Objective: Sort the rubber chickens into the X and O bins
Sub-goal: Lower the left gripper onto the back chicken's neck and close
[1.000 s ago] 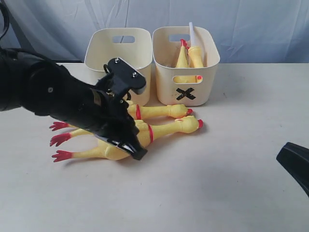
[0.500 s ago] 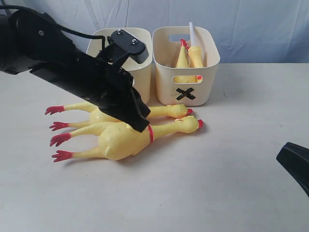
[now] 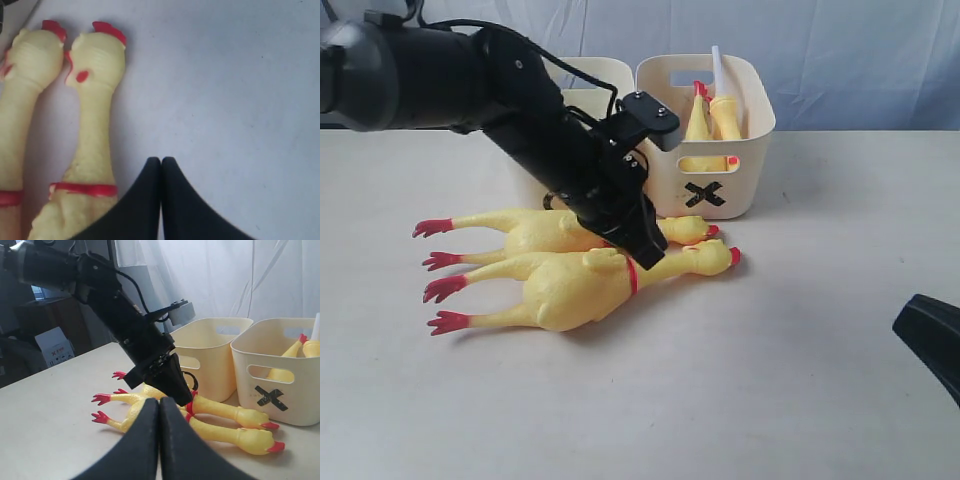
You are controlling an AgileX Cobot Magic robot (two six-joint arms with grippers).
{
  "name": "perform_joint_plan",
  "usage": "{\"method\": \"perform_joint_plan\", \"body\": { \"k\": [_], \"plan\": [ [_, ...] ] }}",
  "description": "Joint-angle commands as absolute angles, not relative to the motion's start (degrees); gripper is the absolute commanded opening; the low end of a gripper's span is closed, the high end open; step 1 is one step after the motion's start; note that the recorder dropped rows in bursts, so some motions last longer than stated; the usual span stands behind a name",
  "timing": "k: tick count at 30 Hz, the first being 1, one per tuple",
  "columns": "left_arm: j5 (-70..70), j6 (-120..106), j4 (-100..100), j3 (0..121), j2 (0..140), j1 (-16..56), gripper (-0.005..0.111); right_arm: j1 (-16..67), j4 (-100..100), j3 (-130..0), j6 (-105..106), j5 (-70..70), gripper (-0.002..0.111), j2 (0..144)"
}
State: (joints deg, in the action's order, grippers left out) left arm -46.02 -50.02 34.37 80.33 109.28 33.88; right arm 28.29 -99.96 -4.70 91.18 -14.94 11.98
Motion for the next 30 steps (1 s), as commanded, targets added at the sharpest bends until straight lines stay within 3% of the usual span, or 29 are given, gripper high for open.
{"method": "perform_joint_plan", "body": {
  "k": [1,4,9,16,30],
  "plan": [
    [-51.2,-50.2,31.0,87.0,114.0,33.7,0.0,28.1,-99.9,-4.7,91.3,-14.7,-0.001,11.6],
    [-53.0,-50.2,29.9,90.7,117.0,33.8,0.008,28.1,-99.9,-4.7,91.3,-14.7,-0.001,11.6],
    [-55.2,-50.2,27.7,95.8,121.5,33.9,0.039,28.1,-99.9,-4.7,91.3,-14.8,-0.001,11.6],
    [-54.2,-49.9,16.1,98.7,125.6,38.6,0.04,28.1,-99.9,-4.7,91.3,-14.8,-0.001,11.6],
    [-47.6,-45.4,15.2,98.7,126.3,38.4,0.04,28.1,-99.9,-4.7,91.3,-14.7,-0.001,11.6]
  ]
}}
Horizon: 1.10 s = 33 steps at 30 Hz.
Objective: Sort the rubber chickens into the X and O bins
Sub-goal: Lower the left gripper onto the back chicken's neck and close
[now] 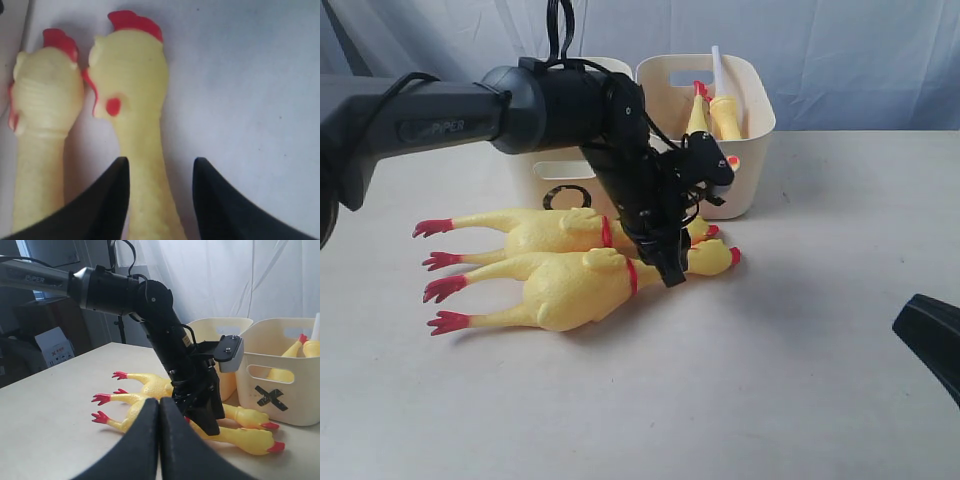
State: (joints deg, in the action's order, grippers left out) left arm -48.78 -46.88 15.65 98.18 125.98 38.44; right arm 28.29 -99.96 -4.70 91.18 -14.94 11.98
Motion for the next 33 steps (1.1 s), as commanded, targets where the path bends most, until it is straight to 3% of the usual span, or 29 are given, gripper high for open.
{"method": "perform_joint_plan", "body": {
  "k": [1,26,33],
  "plan": [
    [-47.7,-45.0,14.6,98.7,126.6,38.4,0.039,28.1,-99.9,-4.7,91.3,-14.7,-0.001,11.6],
    [-48.4,-43.5,11.8,98.8,131.1,38.4,0.037,28.1,-99.9,-4.7,91.3,-14.7,-0.001,11.6],
    [-49.5,-43.5,11.5,98.8,131.4,38.4,0.029,28.1,-99.9,-4.7,91.3,-14.7,-0.001,11.6]
  ]
}}
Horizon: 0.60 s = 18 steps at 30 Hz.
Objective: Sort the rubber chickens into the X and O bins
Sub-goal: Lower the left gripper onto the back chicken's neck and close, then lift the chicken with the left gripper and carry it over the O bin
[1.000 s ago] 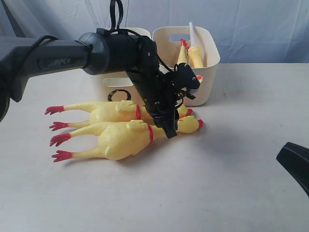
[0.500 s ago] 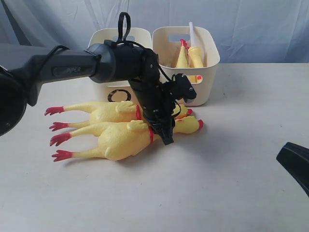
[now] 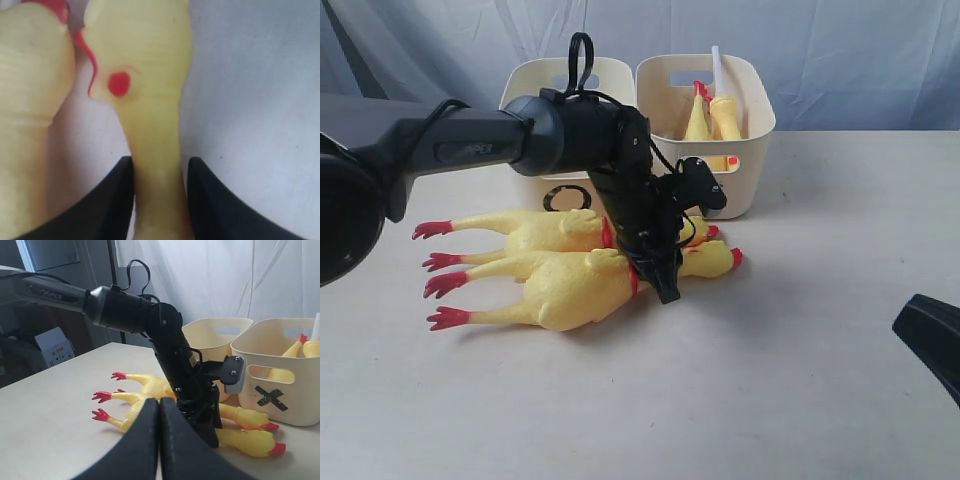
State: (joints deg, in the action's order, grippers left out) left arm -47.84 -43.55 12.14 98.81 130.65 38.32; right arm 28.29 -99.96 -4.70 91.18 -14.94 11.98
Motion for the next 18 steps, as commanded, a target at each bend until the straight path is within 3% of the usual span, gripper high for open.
{"method": "perform_joint_plan", "body": {
  "k": [1,8,18],
  "plan": [
    [-49.6,-43.5,11.5,98.8,131.4,38.4,0.028,28.1,-99.9,-4.7,91.3,-14.7,-0.001,11.6],
    [-52.9,-43.5,11.5,98.8,131.4,38.4,0.0,28.1,-99.9,-4.7,91.3,-14.7,-0.001,11.6],
    [-62.2,-43.5,13.9,98.8,129.4,38.5,0.0,28.1,-99.9,-4.7,91.3,-14.7,-0.001,11.6]
  ]
}}
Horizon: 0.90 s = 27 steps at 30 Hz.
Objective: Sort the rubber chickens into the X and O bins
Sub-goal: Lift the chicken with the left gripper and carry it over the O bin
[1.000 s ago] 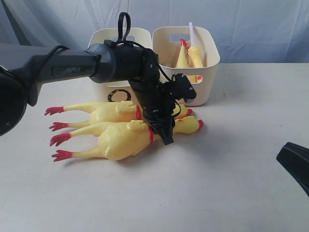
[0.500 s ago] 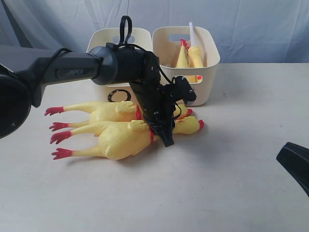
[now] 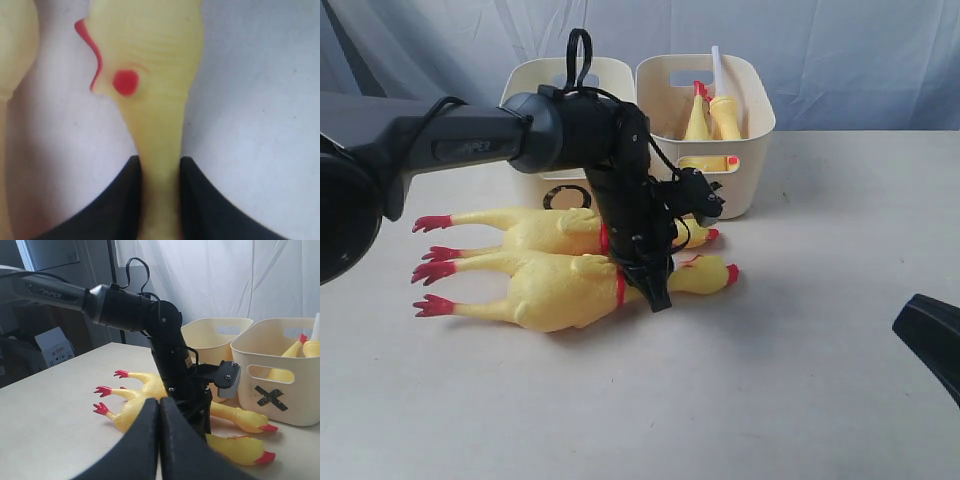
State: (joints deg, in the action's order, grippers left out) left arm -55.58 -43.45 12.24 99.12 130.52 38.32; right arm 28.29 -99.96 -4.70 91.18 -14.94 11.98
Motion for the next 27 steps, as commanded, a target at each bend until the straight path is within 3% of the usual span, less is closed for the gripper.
{"method": "perform_joint_plan", "body": {
  "k": [1,19,27],
  "plan": [
    [-63.1,-43.5,14.8,98.8,129.0,38.5,0.0,28.1,-99.9,-4.7,91.3,-14.7,-0.001,11.6],
    [-67.5,-39.6,16.6,98.8,116.3,38.9,0.0,28.1,-99.9,-4.7,91.3,-14.8,-0.001,11.6],
    [-59.1,-37.4,16.7,98.8,110.5,37.8,0.0,28.1,-99.9,-4.7,91.3,-14.8,-0.001,11.6]
  ]
}}
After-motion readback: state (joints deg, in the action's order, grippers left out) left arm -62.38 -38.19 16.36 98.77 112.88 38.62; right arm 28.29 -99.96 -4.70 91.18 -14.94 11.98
